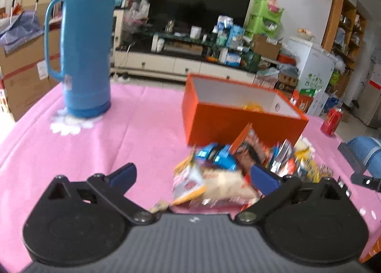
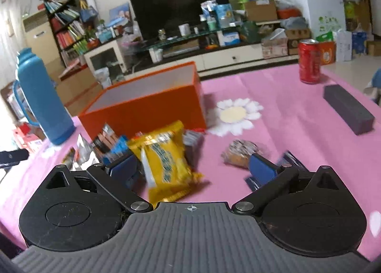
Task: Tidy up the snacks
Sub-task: 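Withdraw both open tools from the box back toward the snack pile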
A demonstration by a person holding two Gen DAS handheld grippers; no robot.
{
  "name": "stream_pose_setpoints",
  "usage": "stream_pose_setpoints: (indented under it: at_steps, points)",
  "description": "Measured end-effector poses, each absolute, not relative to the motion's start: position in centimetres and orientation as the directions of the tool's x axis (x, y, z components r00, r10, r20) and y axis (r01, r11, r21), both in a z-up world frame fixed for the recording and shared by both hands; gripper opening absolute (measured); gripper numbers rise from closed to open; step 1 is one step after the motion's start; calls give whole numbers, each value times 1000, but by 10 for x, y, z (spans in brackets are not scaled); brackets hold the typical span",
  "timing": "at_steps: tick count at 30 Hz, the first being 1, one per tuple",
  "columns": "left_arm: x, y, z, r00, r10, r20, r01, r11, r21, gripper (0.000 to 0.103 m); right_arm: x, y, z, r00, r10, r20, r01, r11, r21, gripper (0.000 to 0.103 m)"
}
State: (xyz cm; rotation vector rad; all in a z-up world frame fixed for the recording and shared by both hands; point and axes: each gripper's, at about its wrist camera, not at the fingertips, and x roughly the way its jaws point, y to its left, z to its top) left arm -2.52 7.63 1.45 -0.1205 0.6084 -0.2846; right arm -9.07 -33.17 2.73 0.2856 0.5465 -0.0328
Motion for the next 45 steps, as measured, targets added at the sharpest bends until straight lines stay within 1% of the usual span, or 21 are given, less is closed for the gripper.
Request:
stream_pose_setpoints:
  at_steps: [4, 7, 10, 12, 14, 17, 19, 22, 23, 25, 26, 28, 31, 32, 35, 36, 41, 45]
  points:
    - [-26, 79, -1, 755, -279, -593, 206, 960, -189, 101, -90, -337, 21, 839, 56, -541, 119, 952, 283, 92]
    - [-23, 73, 1, 757, -302, -579, 211, 952, -221, 101, -82, -333, 21, 842, 74, -534, 112, 945, 308, 92]
    - [-16, 64, 4, 759, -332, -560, 192, 936, -295, 101, -69, -317, 26, 855, 173, -489, 36, 921, 388, 92]
    - [-13, 61, 5, 762, -332, -556, 182, 934, -308, 101, -60, -298, 28, 848, 264, -459, -51, 903, 426, 92]
    - [-11, 60, 3, 759, -327, -563, 180, 936, -302, 101, -53, -272, 29, 830, 321, -456, -133, 908, 398, 92]
    - [-13, 60, 2, 760, -306, -574, 179, 947, -267, 101, -43, -236, 27, 814, 311, -490, -186, 940, 287, 92]
    - [-12, 60, 0, 761, -292, -579, 171, 952, -254, 101, -36, -226, 26, 819, 286, -498, -175, 950, 258, 92]
    - [-8, 62, -2, 748, -308, -589, 166, 945, -283, 101, -22, -226, 24, 826, 233, -513, -110, 960, 259, 92]
    - [-7, 62, -3, 741, -322, -589, 169, 939, -299, 101, -18, -230, 22, 824, 222, -522, -86, 958, 272, 92]
    - [-6, 61, -4, 735, -335, -589, 177, 934, -311, 101, -13, -240, 19, 812, 245, -529, -66, 940, 334, 92]
    - [-7, 59, -3, 735, -333, -591, 180, 935, -305, 101, -13, -245, 16, 805, 250, -538, -54, 934, 353, 92]
    - [-8, 56, -3, 738, -324, -592, 187, 941, -281, 101, -12, -255, 9, 784, 214, -583, -3, 940, 341, 93]
    - [-10, 55, -4, 742, -308, -595, 193, 949, -250, 101, -23, -280, 3, 769, 206, -605, 52, 923, 381, 94]
    - [-10, 56, -4, 742, -303, -597, 189, 950, -248, 101, -27, -288, 2, 768, 184, -613, 74, 926, 370, 94]
    - [-8, 60, -6, 739, -305, -601, 173, 948, -268, 101, -34, -309, -6, 728, 74, -681, 166, 946, 280, 92]
    - [-7, 61, -6, 738, -306, -601, 170, 947, -274, 101, -38, -317, -8, 721, 60, -690, 181, 945, 272, 92]
    - [-9, 65, -5, 746, -287, -601, 161, 953, -256, 101, -57, -338, -1, 778, 95, -621, 136, 939, 314, 93]
    - [-10, 82, 0, 766, -233, -599, 115, 967, -229, 101, -53, -335, 0, 787, 196, -585, 73, 912, 404, 93]
